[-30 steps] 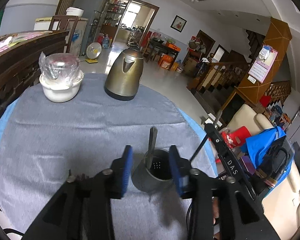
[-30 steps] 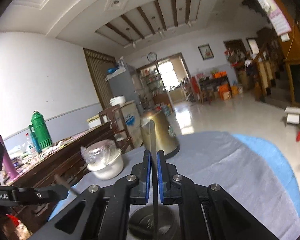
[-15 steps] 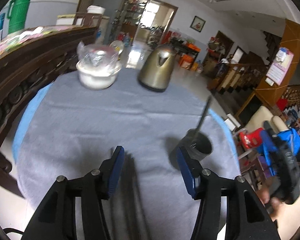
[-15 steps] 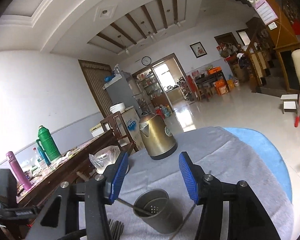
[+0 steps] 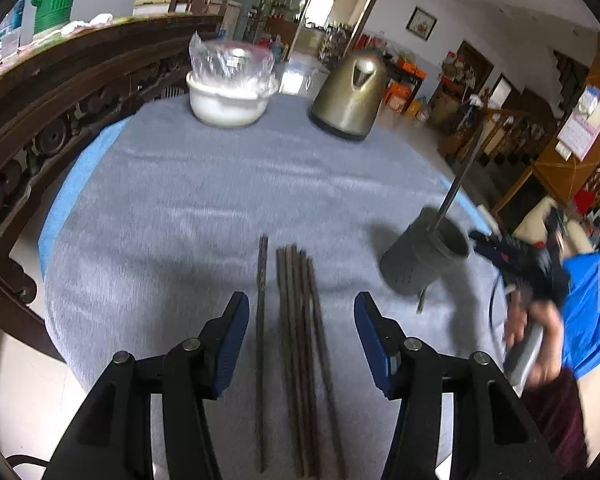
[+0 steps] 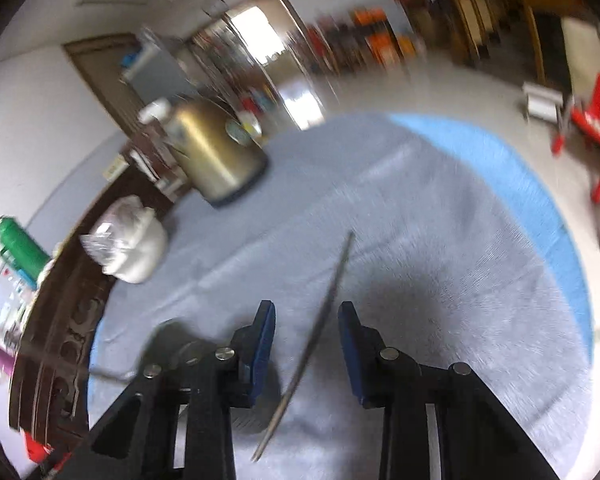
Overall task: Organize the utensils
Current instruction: 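Grasp another dark chopstick from the table with the right gripper, then carry the chopstick over the grey cup and open the right gripper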
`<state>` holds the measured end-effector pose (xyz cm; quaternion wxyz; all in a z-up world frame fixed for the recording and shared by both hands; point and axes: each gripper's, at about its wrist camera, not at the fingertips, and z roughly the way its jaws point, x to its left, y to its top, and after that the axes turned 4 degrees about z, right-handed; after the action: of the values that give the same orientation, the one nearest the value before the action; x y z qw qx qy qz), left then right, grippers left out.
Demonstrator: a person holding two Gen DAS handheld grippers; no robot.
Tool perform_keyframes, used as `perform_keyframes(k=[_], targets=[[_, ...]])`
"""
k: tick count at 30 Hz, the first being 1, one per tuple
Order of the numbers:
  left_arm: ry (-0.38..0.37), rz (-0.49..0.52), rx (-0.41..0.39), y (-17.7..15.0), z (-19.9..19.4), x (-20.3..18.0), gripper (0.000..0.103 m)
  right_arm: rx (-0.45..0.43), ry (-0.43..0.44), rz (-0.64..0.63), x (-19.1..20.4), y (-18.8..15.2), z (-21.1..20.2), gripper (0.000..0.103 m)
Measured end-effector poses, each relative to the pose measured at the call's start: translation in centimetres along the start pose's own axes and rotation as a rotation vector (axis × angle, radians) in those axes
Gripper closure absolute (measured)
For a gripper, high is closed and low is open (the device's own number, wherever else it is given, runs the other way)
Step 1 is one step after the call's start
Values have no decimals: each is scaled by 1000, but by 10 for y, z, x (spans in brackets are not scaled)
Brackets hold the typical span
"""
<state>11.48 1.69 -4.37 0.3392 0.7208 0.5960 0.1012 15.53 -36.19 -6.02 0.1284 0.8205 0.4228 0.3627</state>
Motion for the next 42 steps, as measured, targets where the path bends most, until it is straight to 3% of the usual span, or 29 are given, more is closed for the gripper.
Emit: perform_keyframes(k=[4, 13, 17, 19, 23, 26, 30, 38, 42], targets=[[15, 6, 59, -13, 13, 8, 47, 112, -40, 85, -15, 20, 45, 76], [36, -17, 93, -10, 24, 26, 47, 169, -177, 133, -10, 45, 92, 78], [31, -14, 97, -8, 27, 25, 47, 168, -249, 80, 1, 53, 102, 80], [31, -13, 102, -8, 29, 23, 47, 183, -336, 1, 14, 56, 111, 88], [29, -19, 116, -8, 30, 21, 47, 198, -386, -111, 24, 56, 113, 95], [30, -22, 106, -9, 26, 21, 47, 184, -308, -82, 12, 52, 97, 97], [32, -24, 100, -8, 21, 21, 47, 80, -189, -56, -1, 44, 56, 97], [16, 3, 86, -10, 12, 4, 47, -312, 141, -129, 15, 14, -80, 97], [18, 9, 81, -13, 7, 0, 47, -464, 207, -167, 43, 5, -127, 97]])
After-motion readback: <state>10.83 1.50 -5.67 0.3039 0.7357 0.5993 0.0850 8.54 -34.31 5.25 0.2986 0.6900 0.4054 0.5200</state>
